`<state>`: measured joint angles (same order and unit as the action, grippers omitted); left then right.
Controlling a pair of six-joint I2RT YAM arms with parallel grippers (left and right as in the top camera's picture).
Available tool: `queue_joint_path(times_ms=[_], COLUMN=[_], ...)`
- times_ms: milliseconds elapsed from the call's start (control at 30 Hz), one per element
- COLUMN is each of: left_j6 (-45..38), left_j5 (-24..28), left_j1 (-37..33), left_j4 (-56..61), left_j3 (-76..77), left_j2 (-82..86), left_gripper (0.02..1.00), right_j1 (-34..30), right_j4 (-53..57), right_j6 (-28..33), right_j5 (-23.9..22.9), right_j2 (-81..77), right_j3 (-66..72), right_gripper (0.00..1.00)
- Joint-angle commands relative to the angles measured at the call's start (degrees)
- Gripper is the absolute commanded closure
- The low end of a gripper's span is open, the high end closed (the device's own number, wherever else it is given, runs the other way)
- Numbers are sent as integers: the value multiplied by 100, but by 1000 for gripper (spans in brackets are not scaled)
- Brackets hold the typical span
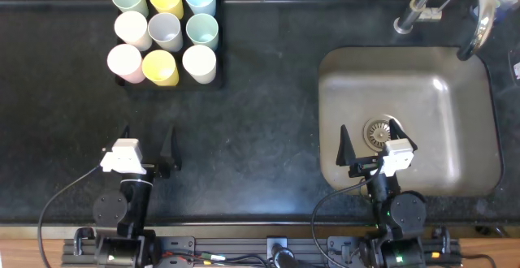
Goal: Store Cups
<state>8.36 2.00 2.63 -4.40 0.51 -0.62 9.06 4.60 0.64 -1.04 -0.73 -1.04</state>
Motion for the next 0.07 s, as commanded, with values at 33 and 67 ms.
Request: queue_joint_path(times_ms=[33,67], left_j6=[-63,-63], left_j5=[92,92], left_j1=[39,39], left_j4=[-22,-22], left_j3=[-4,-4], left_j2=[46,46], left_gripper=[18,18], right_j1=[35,35], right_j4=[-22,-22], right_j6=[20,20], right_j5=[-33,-31], right_j2=[48,48], right_j3=[76,76], right_gripper=[5,3])
